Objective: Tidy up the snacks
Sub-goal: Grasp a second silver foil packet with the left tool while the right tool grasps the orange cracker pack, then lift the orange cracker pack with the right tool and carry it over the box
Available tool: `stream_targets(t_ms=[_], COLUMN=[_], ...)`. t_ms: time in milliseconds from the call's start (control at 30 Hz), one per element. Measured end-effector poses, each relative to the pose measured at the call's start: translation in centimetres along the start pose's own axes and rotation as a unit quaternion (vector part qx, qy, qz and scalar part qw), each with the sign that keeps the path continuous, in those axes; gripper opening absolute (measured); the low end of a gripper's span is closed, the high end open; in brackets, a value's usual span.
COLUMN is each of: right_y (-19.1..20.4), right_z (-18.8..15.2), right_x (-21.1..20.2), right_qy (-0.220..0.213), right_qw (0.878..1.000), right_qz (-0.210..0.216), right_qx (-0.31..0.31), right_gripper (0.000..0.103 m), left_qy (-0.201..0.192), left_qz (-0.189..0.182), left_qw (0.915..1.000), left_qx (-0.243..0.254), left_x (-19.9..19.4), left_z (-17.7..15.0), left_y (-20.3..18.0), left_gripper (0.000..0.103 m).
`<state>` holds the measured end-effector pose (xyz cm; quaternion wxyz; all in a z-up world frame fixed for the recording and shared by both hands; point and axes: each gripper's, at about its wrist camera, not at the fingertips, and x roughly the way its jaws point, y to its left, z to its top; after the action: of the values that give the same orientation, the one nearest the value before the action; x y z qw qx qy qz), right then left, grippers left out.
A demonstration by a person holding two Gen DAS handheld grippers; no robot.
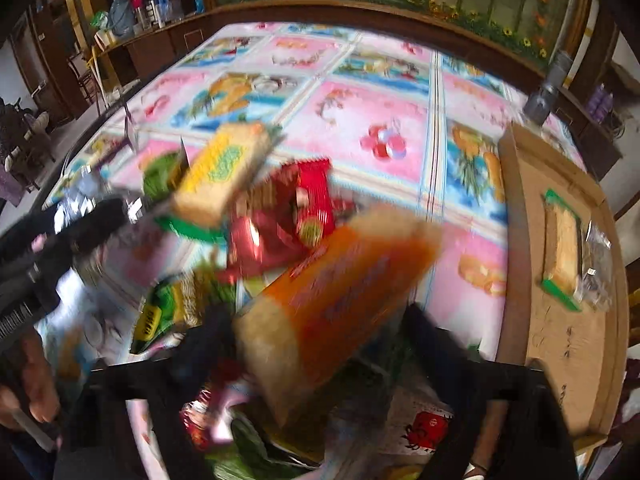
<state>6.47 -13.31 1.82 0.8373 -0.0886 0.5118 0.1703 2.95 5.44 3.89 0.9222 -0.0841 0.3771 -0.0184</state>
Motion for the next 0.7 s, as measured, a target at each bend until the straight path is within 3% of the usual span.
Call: stream_targets(t_ms=[33,67,100,167,267,333,400,533,567,667,700], right_y=[-0.8,-1.7,-2.0,-3.0,-4.3,-4.9,-5.4,-6.7,-6.9,-7.4,-7.7], right_z=[-0.4,-0.6,-0.7,-0.8,-0.7,-0.5,-0.4,0.4,0.7,0.9,0.9], right_x=[-0.1,-0.1,-0.2,-0.4,-0.1,-0.2,-0.6,-0.5,-0.2,0.9,1.0], right_qy=[-0.002,-0.001,-0.004,-0.015,-0.018,-0.019,-0.028,-0.048,-0.051,-0.044,-0.049], right_qw=[1.0,0.999,0.999,0.998,0.991,0.989,0.988,0.981,0.98,0.976,0.974], right_qz=[0.023,0.04,0.044,0.05,0.105,0.116,0.106,0.125,0.131,0.145,0.156], right_qx=[0.01,0.02,0.028,0.043,0.074,0.094,0.104,0.137,0.142,0.154,0.16], right_gripper=[0.062,0.044,0.037,0.035,0.036,0.042,0.058,0.062,0.061,0.043,0.041], left_qy=[-0.001,-0.002,-0.001,0.002,0.011,0.017,0.021,0.021,0.019,0.015,0.013], left_qz=[0.0,-0.002,-0.005,-0.006,-0.006,-0.01,-0.015,-0.018,-0.02,-0.02,-0.019], left_qw=[1.0,1.0,1.0,0.9999,0.9999,0.9998,0.9996,0.9995,0.9994,0.9993,0.9992], left_qx=[0.002,0.003,0.004,0.008,0.011,0.01,0.008,0.016,0.019,0.03,0.032], left_x=[-0.1,-0.1,0.0,0.2,0.6,0.8,1.0,1.0,0.9,0.7,0.6], left_z=[0.0,0.0,0.0,-0.1,-0.2,-0.2,-0.2,-0.3,-0.4,-0.4,-0.5], left_y=[-0.1,-0.2,-0.3,-0.5,-0.6,-0.6,-0.6,-1.1,-1.2,-1.6,-1.7], left_gripper=[0.076,0.076,0.076,0.076,0.076,0.076,0.076,0.076,0.076,0.076,0.076])
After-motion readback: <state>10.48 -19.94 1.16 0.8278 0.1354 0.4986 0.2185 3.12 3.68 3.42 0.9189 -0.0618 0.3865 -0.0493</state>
